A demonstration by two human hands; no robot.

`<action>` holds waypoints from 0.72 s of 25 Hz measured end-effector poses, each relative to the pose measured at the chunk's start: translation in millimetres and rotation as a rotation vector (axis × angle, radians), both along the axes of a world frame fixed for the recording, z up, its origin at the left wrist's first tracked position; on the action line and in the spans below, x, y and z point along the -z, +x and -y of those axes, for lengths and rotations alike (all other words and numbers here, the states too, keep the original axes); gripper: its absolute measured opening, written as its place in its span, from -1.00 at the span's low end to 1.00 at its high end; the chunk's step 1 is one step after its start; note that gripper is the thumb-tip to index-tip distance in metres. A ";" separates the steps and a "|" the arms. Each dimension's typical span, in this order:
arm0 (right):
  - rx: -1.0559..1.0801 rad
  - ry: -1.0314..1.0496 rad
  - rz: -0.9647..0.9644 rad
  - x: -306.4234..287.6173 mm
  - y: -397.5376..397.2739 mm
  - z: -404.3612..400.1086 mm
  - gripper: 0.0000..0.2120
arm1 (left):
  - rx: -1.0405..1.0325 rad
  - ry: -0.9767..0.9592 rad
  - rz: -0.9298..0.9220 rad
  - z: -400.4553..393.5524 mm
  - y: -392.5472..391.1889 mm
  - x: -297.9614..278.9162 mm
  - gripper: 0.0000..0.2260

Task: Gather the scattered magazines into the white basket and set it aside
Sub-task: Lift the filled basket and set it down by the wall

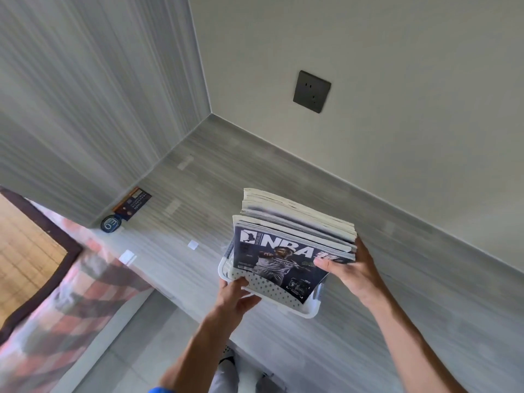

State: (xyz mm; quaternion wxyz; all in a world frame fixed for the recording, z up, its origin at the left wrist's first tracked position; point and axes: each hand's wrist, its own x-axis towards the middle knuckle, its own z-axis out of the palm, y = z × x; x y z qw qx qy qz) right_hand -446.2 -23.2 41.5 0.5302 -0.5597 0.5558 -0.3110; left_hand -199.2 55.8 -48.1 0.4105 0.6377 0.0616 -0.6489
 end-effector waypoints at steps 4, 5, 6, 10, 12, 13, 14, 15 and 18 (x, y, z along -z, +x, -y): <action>-0.038 -0.039 -0.032 -0.6 -1.8 17.1 -0.18 | -0.151 -0.025 0.034 0.4 -7.6 -1.4 -0.72; -0.063 -0.056 -0.025 -1.7 -0.2 21.2 -0.19 | -0.184 -0.022 0.040 -2.0 -9.2 -1.4 -0.73; -0.092 -0.059 -0.015 -3.2 2.8 25.2 -0.21 | -0.210 -0.021 0.041 -6.2 -10.9 -1.7 -0.73; -0.242 -0.046 0.012 -3.5 31.2 46.2 -0.31 | -0.328 -0.020 0.026 -17.2 0.4 2.4 -0.66; -0.284 -0.045 0.011 -1.1 53.0 55.6 -0.31 | -0.407 -0.036 -0.002 -17.6 14.0 9.1 -0.60; -0.301 -0.043 0.009 -0.3 63.9 61.4 -0.32 | -0.439 -0.043 -0.015 -16.7 20.3 10.1 -0.57; -0.315 -0.035 0.010 -0.4 73.9 67.1 -0.33 | -0.465 -0.048 -0.026 -14.5 25.0 9.7 -0.55; -0.326 -0.024 0.005 -1.5 83.4 72.3 -0.33 | -0.493 -0.054 -0.039 -12.7 29.1 8.6 -0.53; -0.352 0.030 0.005 -4.0 121.5 91.9 -0.32 | -0.589 -0.070 -0.096 -4.6 54.9 1.8 -0.51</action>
